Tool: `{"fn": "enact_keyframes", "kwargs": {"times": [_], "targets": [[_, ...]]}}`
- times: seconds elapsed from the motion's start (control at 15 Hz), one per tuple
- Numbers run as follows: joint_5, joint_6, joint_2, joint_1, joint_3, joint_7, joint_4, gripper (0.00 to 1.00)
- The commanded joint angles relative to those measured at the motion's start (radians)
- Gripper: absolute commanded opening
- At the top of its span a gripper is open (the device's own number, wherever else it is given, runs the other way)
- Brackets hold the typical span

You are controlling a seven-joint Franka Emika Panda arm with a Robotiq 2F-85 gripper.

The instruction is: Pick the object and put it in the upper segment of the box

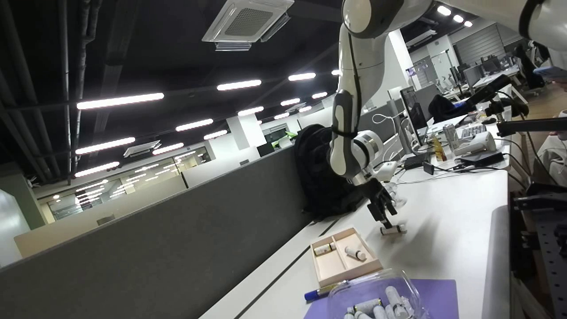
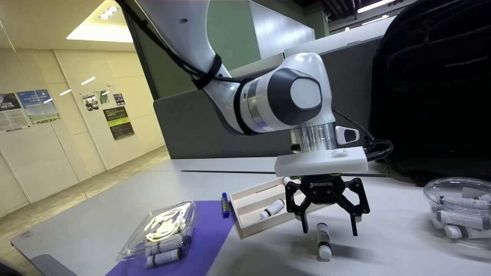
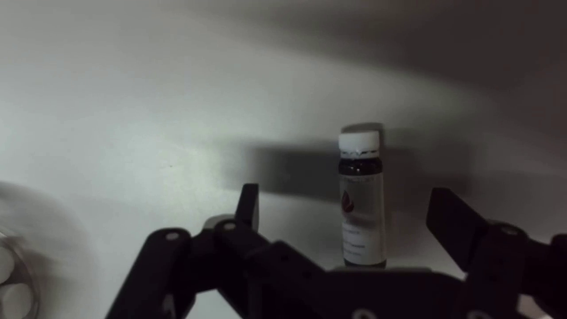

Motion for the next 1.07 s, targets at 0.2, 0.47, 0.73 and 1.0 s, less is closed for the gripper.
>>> {"fn": "enact_keyframes", "kwargs": {"times": [0.2,0.47,0.73,1.0], "targets": [[-0.033,-0.046,0.044,-0.021,0.024,0.028,0.063,0.45],[-0.035,-0.058,0.051,-0.022,0.029,0.026,0.071,0.17],[-0.031,-0.073,0.052,-0.025,0.034,0.022,0.076,0.07],[-0.019,-0.073,0.016,-0.033,0.058,0.001,0.056,0.07]]}}
